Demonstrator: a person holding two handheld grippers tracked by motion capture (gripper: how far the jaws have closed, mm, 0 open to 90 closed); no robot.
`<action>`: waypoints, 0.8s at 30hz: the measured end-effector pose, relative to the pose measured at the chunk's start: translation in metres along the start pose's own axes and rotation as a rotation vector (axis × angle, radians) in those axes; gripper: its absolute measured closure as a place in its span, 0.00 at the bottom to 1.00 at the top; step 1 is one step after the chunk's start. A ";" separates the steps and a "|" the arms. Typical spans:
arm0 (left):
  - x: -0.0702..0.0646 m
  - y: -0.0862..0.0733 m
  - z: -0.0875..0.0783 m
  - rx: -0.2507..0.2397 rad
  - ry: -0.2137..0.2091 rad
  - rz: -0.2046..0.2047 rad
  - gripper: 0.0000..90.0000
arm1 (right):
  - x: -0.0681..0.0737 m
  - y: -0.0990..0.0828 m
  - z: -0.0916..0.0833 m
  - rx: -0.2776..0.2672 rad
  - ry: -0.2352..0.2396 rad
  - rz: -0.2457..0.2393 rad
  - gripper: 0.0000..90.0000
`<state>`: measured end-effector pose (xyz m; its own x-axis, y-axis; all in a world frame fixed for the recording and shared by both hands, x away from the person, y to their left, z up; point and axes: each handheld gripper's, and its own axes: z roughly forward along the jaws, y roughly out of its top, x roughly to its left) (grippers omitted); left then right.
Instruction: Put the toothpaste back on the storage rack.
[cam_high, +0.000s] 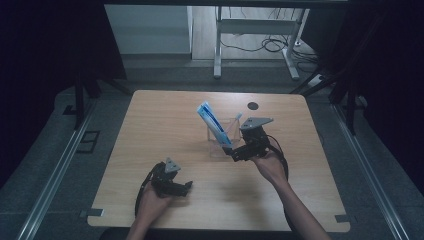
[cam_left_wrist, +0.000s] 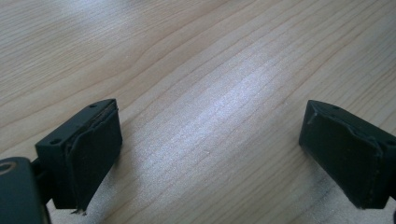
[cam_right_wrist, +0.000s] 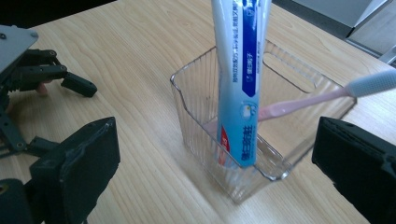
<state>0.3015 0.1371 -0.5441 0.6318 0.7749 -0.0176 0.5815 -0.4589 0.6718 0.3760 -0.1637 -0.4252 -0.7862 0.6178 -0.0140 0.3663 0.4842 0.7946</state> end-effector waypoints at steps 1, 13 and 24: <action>0.000 0.000 0.000 0.000 0.000 0.000 0.06 | 0.000 -0.001 -0.001 0.001 -0.003 0.001 0.01; 0.000 0.000 0.000 -0.002 -0.001 0.000 0.06 | -0.008 -0.020 -0.016 0.018 -0.039 0.003 0.01; 0.000 0.000 0.000 0.000 -0.002 0.002 0.06 | -0.014 -0.037 -0.031 0.029 -0.056 0.019 0.01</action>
<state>0.3016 0.1372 -0.5441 0.6340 0.7731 -0.0171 0.5801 -0.4608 0.6717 0.3580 -0.2095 -0.4356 -0.7499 0.6607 -0.0336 0.3962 0.4892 0.7770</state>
